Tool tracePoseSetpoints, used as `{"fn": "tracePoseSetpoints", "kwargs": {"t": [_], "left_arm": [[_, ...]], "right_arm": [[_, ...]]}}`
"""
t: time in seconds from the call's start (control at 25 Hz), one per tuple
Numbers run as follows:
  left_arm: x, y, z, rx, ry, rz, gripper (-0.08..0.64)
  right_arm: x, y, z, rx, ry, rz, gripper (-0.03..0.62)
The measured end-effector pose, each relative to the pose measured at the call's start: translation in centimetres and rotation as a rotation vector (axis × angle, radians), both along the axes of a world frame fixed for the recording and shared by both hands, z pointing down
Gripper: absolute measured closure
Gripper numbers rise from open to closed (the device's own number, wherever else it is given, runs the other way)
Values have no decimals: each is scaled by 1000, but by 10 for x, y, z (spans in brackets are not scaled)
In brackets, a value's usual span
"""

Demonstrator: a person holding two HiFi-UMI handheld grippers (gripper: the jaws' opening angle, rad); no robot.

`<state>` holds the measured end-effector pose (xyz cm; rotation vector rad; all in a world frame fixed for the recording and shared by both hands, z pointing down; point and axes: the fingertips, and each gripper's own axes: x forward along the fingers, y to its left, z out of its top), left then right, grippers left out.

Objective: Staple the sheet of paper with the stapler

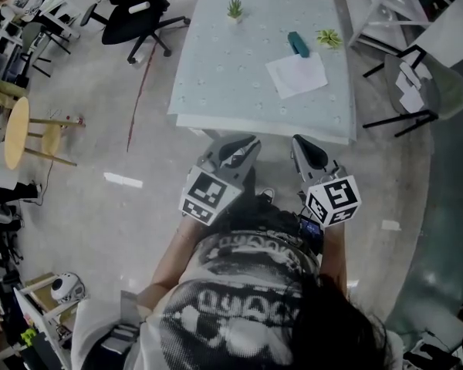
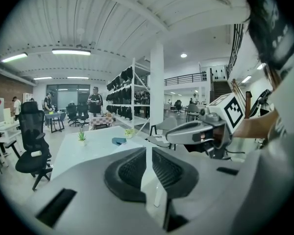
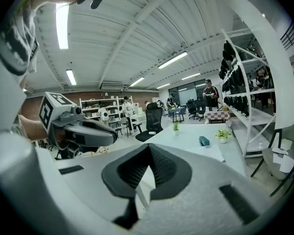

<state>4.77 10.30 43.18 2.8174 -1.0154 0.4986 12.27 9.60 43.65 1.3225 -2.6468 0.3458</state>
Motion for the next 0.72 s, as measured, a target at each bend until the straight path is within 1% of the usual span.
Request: {"fn": "tracePoseSetpoints", "kwargs": {"t": [0.28, 0.72], "left_arm": [[1, 8, -5, 14, 2, 9, 526], [2, 21, -1, 15, 2, 28, 526]], "right_arm": [[-4, 7, -5, 19, 17, -13, 601], [-4, 18, -2, 19, 30, -4, 600]]}}
